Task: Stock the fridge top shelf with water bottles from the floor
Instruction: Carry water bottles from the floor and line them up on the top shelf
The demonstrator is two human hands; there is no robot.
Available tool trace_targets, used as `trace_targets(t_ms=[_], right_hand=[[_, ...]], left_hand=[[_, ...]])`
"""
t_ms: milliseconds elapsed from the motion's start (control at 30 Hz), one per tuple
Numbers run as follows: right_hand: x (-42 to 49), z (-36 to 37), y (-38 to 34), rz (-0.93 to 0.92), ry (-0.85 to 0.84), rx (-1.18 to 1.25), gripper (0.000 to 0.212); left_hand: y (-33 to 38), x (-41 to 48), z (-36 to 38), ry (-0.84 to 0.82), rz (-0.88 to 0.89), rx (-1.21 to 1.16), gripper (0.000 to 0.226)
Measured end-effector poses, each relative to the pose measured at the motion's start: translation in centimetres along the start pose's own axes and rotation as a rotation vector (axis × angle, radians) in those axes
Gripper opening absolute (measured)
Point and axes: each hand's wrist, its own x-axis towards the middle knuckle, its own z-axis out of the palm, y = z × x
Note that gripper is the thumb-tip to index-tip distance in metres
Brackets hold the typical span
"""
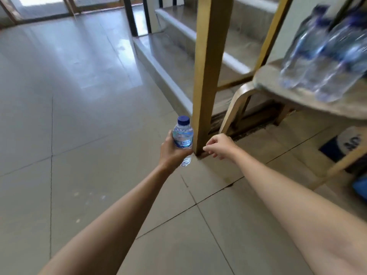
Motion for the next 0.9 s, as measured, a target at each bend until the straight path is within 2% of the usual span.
trace_targets(t_ms=[200,433,633,900], right_hand=[[-12.6,-16.9,-6.1,0.171,0.076,0.071,0.014],[-30.4,-37.3,-13.3,0.306,0.21,0.188,0.024],[-44.2,-54.7,-14.7,0.329,0.46,0.204,0.018],[-61.7,-74.1,-10.4,0.399,0.861,0.113,0.016]], left_hand=[[23.4,-2.2,-1.8,-0.216,0.098,-0.047,0.058],[49.7,-8.2,-0.9,-0.479,0.253,0.011,0.054],[67.8,-12.9,6.1,-0.635,0.418,-0.018,0.058],[89.2,-22.7,19.4,-0.828,0.714,-0.123,0.052]])
